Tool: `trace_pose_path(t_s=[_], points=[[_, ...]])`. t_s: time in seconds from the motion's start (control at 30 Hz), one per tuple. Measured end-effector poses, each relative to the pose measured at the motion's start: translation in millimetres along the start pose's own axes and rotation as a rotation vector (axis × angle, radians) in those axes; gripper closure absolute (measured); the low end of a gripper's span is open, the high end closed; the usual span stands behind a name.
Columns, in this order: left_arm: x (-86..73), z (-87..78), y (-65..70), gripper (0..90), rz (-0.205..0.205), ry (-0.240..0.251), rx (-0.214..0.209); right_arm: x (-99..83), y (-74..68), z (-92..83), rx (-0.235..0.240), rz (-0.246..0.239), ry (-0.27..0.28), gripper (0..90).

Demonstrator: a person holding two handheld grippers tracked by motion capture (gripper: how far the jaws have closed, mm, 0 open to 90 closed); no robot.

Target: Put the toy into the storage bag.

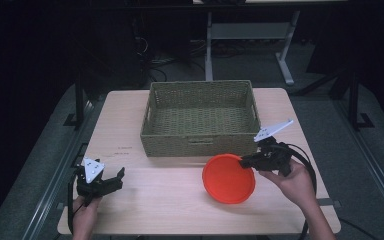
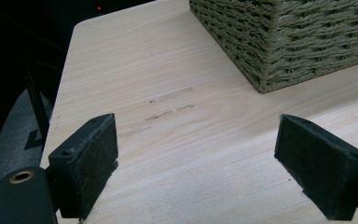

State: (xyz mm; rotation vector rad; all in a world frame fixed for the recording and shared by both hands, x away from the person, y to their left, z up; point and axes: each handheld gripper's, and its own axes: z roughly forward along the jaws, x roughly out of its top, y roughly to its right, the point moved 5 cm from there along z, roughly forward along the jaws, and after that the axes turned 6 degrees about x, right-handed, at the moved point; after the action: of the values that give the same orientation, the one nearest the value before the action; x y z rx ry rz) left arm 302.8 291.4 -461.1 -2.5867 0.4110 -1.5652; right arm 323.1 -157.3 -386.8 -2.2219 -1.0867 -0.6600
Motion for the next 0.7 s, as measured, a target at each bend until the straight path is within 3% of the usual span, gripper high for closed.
trace_pose_path(t_s=[0.27, 0.33, 0.53, 0.7], points=[[0.0, 0.3, -0.2, 12.8, -0.003, -0.004, -0.001, 10.0, -2.3, -8.2, -0.016, -0.006, -0.003, 82.0], [-0.7, 0.4, -1.5, 12.8, 0.017, -0.015, 0.000, 14.2, -1.3, -11.5, -0.027, -0.010, -0.005, 82.0], [-0.4, 1.1, -2.4, 12.9, -0.012, -0.011, 0.004, 23.3, -1.5, -17.3, -0.045, -0.013, -0.019, 82.0], [-0.4, 1.4, -2.9, 12.9, -0.014, -0.010, 0.006, 30.6, -1.5, -21.1, -0.055, -0.015, -0.019, 82.0]])
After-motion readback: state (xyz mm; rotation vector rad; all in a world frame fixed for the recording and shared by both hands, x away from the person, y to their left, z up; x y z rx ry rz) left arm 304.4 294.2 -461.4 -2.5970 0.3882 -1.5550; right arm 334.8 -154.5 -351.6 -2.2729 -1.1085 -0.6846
